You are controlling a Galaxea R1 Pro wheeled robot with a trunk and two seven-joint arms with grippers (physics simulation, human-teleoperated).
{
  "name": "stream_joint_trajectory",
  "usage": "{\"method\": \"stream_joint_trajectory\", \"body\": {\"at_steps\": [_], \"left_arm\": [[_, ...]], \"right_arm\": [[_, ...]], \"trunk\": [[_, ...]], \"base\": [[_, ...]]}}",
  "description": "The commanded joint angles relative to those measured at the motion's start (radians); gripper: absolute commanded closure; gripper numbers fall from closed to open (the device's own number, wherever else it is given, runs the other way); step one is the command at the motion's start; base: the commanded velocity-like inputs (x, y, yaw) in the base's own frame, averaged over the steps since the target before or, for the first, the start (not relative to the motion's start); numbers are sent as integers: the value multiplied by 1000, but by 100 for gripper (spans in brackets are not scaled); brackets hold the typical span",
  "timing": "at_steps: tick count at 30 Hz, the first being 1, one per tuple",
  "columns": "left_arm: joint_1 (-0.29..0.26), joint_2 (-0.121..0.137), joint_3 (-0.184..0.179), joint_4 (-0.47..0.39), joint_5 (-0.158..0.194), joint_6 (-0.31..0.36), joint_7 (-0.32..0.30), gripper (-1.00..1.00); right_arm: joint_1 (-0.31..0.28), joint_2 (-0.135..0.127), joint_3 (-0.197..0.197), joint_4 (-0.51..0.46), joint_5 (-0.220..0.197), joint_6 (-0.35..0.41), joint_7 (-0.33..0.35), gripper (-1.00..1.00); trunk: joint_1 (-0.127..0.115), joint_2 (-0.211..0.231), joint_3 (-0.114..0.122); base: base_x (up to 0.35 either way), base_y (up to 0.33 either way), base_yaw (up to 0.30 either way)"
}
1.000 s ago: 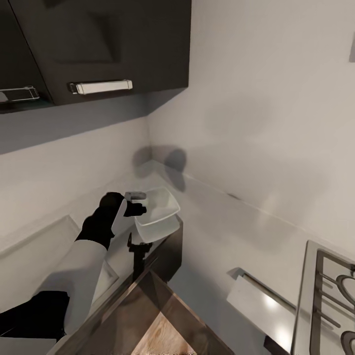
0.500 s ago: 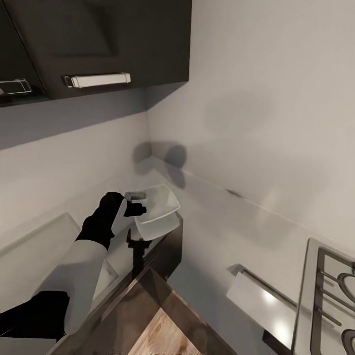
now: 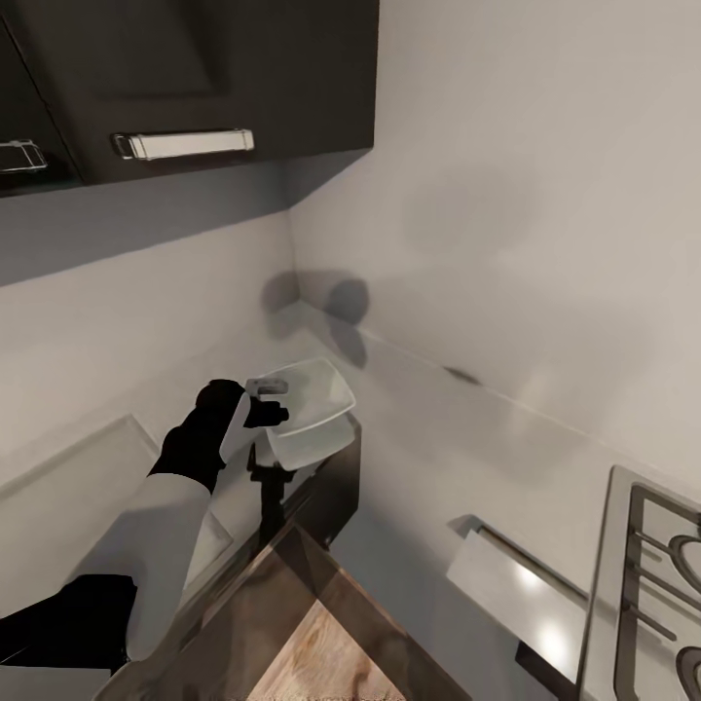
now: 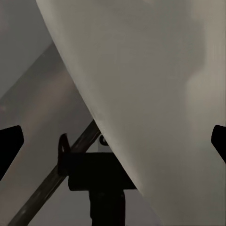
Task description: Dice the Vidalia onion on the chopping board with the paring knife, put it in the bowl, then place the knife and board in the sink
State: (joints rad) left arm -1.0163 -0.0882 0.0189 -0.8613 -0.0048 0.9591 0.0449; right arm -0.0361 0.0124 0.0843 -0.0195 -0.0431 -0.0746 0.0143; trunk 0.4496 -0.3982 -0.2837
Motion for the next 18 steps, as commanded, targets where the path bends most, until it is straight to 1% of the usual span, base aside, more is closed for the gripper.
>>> {"method": "stream_joint_trajectory", "body": {"at_steps": [1, 10, 18], "left_arm": [[-1, -1, 2, -1, 0, 4, 3, -100], [-1, -1, 1, -1, 0, 4, 3, -100], [-1, -1, 1, -2, 0, 4, 3, -100]], "right_arm": [[-1, 0, 8, 1, -5, -4, 1, -100], [-1, 0, 8, 1, -5, -4, 1, -100], [-1, 0, 8, 1, -5, -4, 1, -100]], "trunk": [[0, -2, -3], [0, -2, -17], [0, -2, -20]], "base": [[0, 0, 0], [0, 0, 0], [0, 0, 0]]}}
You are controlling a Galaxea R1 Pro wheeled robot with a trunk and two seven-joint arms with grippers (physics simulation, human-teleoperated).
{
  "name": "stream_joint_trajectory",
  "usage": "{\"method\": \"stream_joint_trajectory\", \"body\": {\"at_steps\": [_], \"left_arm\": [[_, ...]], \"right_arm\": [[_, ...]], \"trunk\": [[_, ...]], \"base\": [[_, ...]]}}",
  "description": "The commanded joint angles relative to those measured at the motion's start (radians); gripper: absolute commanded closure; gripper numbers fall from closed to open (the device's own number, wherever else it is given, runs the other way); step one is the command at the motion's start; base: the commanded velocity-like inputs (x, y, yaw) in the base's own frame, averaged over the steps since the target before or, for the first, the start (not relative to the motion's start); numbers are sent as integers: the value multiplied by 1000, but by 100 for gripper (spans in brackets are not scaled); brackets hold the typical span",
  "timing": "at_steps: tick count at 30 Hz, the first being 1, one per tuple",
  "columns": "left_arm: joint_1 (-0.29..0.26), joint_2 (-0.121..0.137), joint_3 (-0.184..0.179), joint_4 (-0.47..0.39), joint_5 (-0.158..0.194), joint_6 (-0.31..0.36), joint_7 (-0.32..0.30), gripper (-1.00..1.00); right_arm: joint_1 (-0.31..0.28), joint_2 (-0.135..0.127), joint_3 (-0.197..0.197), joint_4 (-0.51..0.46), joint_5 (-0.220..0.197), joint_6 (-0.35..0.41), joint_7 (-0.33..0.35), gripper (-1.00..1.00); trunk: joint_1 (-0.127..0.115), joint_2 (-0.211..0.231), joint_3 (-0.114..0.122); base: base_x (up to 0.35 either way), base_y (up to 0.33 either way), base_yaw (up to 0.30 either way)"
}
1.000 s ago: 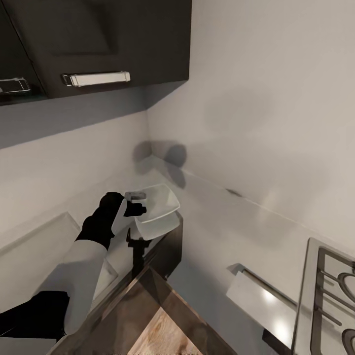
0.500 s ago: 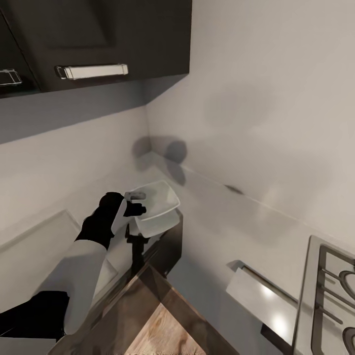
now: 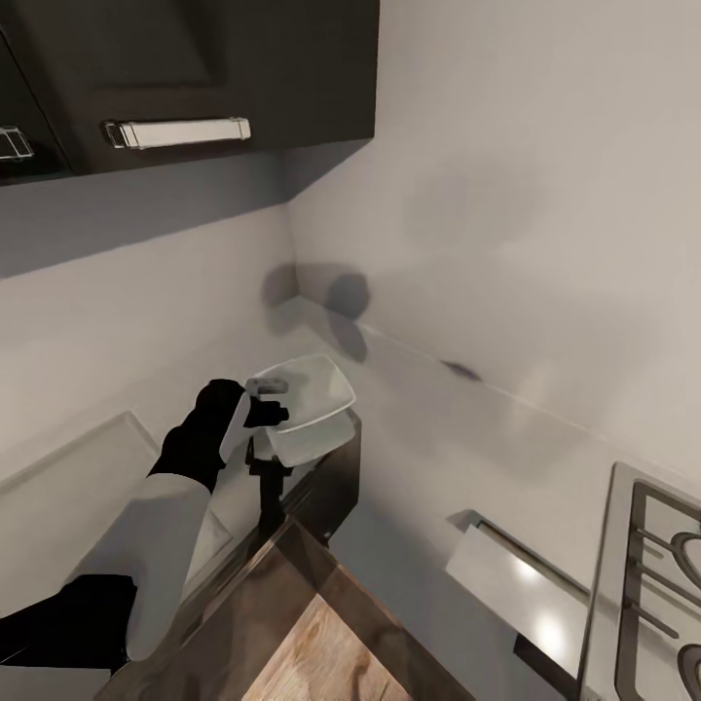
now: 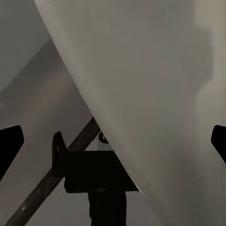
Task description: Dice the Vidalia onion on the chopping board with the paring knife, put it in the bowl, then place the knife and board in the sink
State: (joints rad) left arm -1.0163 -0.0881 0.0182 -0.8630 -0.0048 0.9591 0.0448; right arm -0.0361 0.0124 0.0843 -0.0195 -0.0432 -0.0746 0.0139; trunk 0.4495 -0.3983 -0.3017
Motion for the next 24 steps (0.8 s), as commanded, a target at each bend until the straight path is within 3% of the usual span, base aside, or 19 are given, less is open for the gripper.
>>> {"method": "stream_joint_trajectory", "body": {"at_steps": [1, 2, 24], "left_arm": [[-1, -1, 2, -1, 0, 4, 3, -100], [-1, -1, 2, -1, 0, 4, 3, 100], [-1, -1, 5, -1, -1, 6, 3, 100]], "right_arm": [[-1, 0, 8, 1, -5, -4, 1, -100], [-1, 0, 8, 1, -5, -4, 1, -100], [-1, 5, 8, 0, -5, -4, 8, -100]], "trunk": [[1, -2, -2], [1, -2, -2], [1, -2, -1]], "base": [[0, 0, 0], [0, 0, 0], [0, 0, 0]]}}
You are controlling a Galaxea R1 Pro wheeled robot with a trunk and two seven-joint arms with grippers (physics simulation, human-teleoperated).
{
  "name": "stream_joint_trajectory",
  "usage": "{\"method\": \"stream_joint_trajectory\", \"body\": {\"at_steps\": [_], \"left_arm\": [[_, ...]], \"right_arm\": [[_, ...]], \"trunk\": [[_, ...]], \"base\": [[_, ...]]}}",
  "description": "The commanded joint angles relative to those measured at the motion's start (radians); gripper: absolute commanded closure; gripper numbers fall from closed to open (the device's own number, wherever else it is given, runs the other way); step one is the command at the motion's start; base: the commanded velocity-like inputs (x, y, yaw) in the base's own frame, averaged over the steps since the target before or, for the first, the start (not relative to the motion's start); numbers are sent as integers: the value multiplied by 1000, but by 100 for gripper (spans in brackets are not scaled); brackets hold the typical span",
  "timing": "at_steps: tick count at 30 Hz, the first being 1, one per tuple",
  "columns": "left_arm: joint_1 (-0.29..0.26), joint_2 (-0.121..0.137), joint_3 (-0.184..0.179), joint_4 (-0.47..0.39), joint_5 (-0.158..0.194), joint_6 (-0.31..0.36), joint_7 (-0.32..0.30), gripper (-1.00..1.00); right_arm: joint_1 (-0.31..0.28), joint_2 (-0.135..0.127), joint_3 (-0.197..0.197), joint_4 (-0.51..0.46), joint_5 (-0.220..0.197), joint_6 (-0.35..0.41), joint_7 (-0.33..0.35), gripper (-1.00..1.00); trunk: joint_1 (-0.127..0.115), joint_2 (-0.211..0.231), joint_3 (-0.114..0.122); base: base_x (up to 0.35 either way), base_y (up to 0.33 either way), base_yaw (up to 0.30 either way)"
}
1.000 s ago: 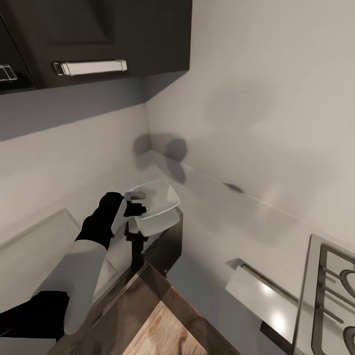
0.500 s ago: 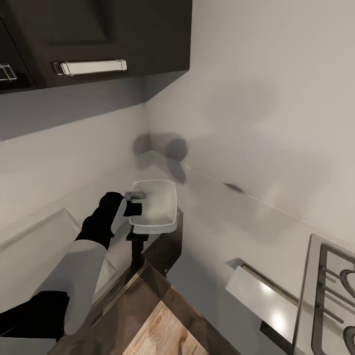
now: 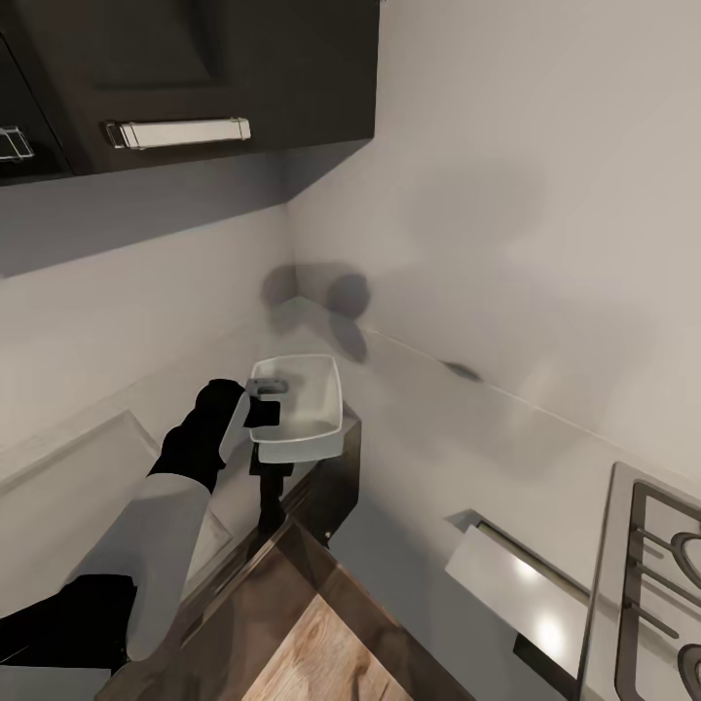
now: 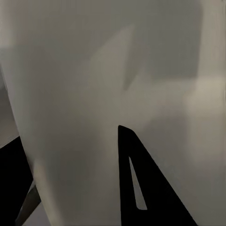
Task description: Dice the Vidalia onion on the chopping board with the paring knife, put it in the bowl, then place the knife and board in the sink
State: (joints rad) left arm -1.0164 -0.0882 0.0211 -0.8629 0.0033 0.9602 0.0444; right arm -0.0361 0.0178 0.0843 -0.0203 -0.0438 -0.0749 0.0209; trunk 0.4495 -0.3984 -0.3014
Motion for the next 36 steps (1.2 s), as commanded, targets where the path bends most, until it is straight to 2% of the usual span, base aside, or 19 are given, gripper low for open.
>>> {"method": "stream_joint_trajectory", "body": {"at_steps": [1, 29, 36], "left_arm": [[-1, -1, 2, -1, -9, 5, 3, 100], [-1, -2, 9, -3, -8, 9, 5, 100], [-1, 0, 4, -122, -7, 21, 5, 100]], "right_arm": [[-1, 0, 8, 1, -5, -4, 2, -100], [-1, -1, 7, 1, -5, -5, 3, -100], [-1, -1, 7, 2, -5, -5, 3, -100]], "trunk": [[1, -2, -1], [1, -2, 43], [1, -2, 54]], "base": [[0, 0, 0], [-2, 0, 0], [-236, 78, 0]]}}
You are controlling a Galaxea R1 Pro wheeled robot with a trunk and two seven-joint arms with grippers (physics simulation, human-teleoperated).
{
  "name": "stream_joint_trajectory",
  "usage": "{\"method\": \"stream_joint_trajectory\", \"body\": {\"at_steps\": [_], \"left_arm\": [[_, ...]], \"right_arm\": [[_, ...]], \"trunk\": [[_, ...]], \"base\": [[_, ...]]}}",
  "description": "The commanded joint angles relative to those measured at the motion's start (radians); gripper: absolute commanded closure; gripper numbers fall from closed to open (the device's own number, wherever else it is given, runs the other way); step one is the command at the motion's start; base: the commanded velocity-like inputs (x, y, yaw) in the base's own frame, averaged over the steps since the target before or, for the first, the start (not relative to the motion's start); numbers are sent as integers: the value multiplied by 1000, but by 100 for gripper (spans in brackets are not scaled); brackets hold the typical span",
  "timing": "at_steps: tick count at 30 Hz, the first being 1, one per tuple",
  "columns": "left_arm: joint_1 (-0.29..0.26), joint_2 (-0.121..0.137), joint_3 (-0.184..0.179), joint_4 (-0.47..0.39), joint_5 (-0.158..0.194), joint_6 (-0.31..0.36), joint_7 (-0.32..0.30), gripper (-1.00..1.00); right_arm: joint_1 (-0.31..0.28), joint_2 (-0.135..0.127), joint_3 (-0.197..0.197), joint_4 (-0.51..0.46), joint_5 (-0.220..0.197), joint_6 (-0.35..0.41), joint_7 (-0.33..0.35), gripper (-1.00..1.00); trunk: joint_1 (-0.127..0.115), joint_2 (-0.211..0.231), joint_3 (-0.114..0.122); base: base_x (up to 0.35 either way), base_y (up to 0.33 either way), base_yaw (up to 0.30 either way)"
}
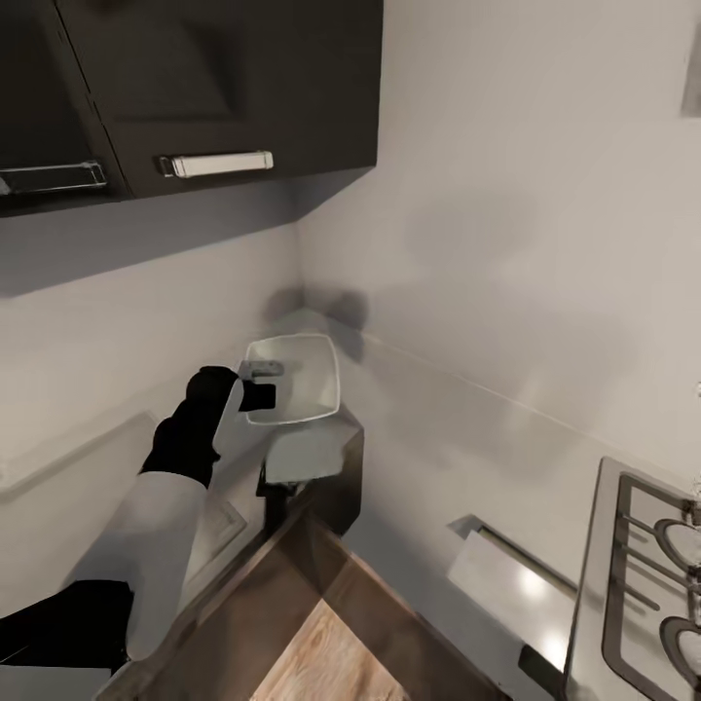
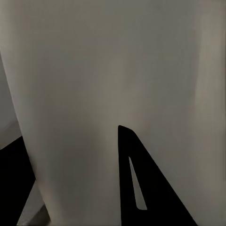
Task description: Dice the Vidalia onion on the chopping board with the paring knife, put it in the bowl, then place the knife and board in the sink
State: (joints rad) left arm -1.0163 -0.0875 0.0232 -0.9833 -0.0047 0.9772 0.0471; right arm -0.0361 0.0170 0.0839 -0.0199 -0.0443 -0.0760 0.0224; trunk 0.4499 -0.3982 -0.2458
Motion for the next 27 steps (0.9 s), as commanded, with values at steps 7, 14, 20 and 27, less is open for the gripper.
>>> {"method": "stream_joint_trajectory", "body": {"at_steps": [7, 14, 20, 27], "left_arm": [[-1, 0, 1, -27, 2, 10, 2, 100], [-1, 0, 1, -30, 2, 11, 2, 100], [-1, 0, 1, -38, 2, 11, 2, 100], [-1, 0, 1, -43, 2, 12, 2, 100]], "right_arm": [[-1, 0, 7, 0, -5, -4, 1, -100], [-1, 0, 7, 0, -5, -6, 0, -100], [-1, 0, 7, 0, -5, -9, -2, -100], [-1, 0, 7, -2, -5, -13, -4, -100]], "trunk": [[0, -2, 9], [0, -2, 20], [0, -2, 29], [0, -2, 37]], "base": [[-297, 129, 0], [-301, 130, 20], [-301, 125, 166], [-303, 111, 218]]}}
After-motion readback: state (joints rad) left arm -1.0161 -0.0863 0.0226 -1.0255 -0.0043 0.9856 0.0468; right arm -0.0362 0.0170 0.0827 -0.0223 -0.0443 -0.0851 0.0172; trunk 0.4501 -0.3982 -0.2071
